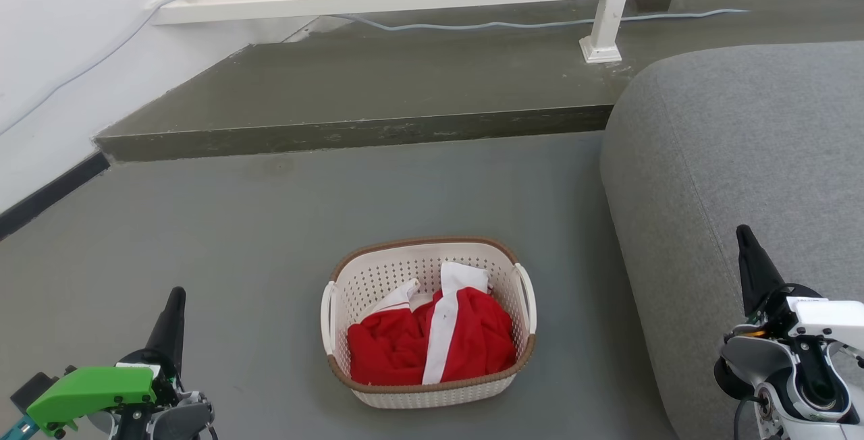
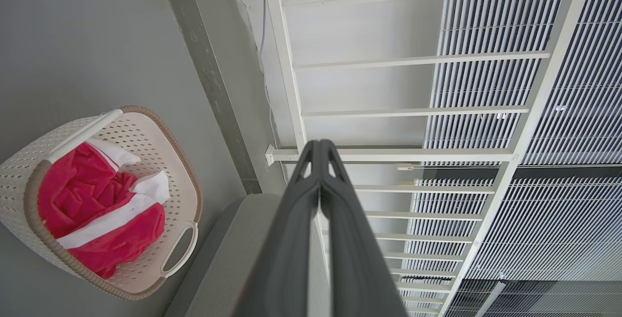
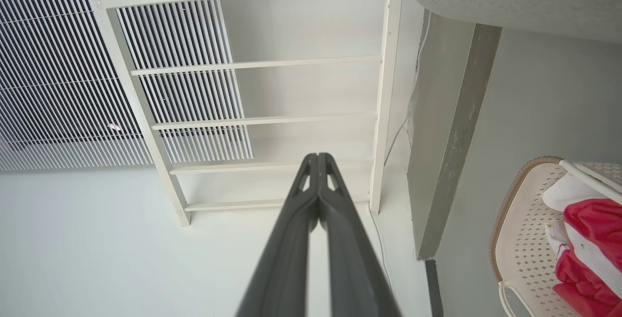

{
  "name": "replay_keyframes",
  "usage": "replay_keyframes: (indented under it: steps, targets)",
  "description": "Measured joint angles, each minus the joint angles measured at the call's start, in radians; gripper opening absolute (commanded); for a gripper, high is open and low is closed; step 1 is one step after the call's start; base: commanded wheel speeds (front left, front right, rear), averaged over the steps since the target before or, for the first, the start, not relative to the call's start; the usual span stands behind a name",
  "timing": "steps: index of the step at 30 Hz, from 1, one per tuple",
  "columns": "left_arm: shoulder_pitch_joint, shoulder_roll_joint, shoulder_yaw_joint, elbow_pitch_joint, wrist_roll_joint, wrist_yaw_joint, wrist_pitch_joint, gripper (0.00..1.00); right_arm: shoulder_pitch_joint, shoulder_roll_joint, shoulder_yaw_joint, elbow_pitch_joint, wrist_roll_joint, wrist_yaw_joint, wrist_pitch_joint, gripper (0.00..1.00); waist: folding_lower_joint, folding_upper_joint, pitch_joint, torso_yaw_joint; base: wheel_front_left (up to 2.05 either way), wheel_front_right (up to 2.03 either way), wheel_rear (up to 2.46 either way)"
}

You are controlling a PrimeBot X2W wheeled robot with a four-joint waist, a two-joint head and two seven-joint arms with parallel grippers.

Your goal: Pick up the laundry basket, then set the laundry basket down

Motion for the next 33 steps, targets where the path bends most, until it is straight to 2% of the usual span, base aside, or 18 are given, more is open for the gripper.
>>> replay_keyframes:
  steps: [33]
  targets:
    - [-0.009, 0.000, 0.003, 0.002, 0.000, 0.000, 0.001, 0.00, 0.000, 0.000, -0.003, 0.004, 0.000, 0.000, 0.000, 0.00, 0.0000, 0.0000, 0.000, 0.000, 0.00, 0.00, 0.00]
